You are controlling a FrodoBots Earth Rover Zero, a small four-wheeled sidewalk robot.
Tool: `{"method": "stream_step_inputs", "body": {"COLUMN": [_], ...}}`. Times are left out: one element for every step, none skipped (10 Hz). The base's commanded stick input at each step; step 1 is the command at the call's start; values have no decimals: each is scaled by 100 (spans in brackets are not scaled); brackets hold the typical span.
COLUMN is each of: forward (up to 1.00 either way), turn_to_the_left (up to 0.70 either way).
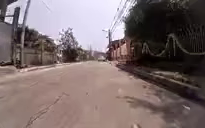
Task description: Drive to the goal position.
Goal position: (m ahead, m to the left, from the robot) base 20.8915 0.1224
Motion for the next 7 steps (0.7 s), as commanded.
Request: {"method": "stream_step_inputs", "body": {"forward": [70,70,70,70,70,70,70], "turn_to_the_left": [0,0,0,0,0,0,0]}}
